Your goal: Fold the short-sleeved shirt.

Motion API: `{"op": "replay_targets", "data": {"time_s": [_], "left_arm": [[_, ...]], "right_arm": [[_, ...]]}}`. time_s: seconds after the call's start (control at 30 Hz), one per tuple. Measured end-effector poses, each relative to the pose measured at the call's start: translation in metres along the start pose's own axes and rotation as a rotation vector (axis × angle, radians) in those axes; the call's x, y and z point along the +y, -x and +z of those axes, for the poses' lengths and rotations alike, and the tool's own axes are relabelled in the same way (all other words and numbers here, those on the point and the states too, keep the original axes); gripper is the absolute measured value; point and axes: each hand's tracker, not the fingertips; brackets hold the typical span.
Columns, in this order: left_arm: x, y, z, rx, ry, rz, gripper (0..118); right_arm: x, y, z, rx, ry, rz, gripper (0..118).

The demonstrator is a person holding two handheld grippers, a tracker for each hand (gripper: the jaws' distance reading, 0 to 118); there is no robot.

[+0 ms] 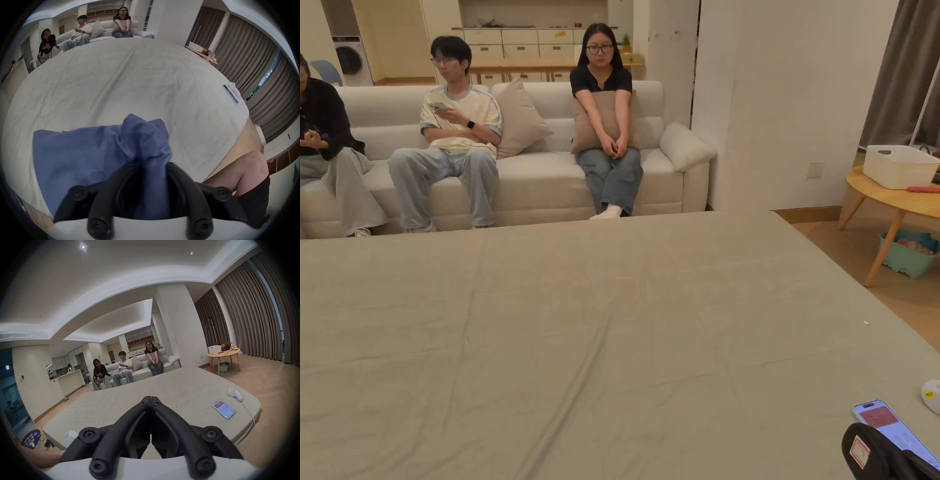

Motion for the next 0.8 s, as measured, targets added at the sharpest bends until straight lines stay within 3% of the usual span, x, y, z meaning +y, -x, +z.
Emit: {"op": "replay_targets", "data": {"time_s": [0.07,0.1,0.13,0.17,0.27,0.33,0.4,0.43,0.47,0.5,0.53,0.57,0.8], "left_arm": [[-0.004,0.006,0.007,-0.099,-0.043,0.059,49],[-0.004,0.007,0.016,-0.183,-0.069,0.104,70],[-0.005,0.009,0.026,-0.219,-0.089,0.131,98],[-0.005,0.012,0.043,-0.27,-0.134,0.145,110],[-0.008,0.023,0.106,-0.375,-0.362,0.198,113],[-0.013,0.033,0.143,-0.349,-0.459,0.208,114],[-0.016,0.042,0.173,-0.276,-0.506,0.186,110],[-0.018,0.043,0.181,-0.199,-0.52,0.166,96],[-0.023,0.044,0.186,-0.074,-0.587,0.152,66],[-0.024,0.041,0.183,0.01,-0.623,0.086,21],[-0.026,0.04,0.176,0.078,-0.634,0.05,0],[-0.026,0.039,0.165,0.159,-0.586,0.043,0],[-0.027,0.031,0.059,0.089,-0.306,0.146,0]], "right_arm": [[0.002,0.003,0.0,0.003,-0.003,0.023,0],[0.002,0.004,0.0,0.005,-0.005,0.03,0],[0.002,0.005,0.0,0.006,-0.005,0.034,0],[0.001,0.006,-0.001,0.01,-0.003,0.034,0],[-0.001,0.009,-0.002,0.02,0.005,0.038,0],[-0.004,0.011,-0.003,0.023,0.009,0.043,0],[-0.006,0.013,-0.005,0.031,0.02,0.043,0],[-0.008,0.014,-0.006,0.034,0.024,0.044,0],[-0.01,0.016,-0.007,0.035,0.027,0.047,0],[-0.011,0.017,-0.008,0.04,0.033,0.048,0],[-0.012,0.019,-0.008,0.044,0.038,0.047,0],[-0.013,0.02,-0.009,0.047,0.041,0.047,0],[-0.005,0.023,-0.004,0.044,0.026,0.049,0]]}}
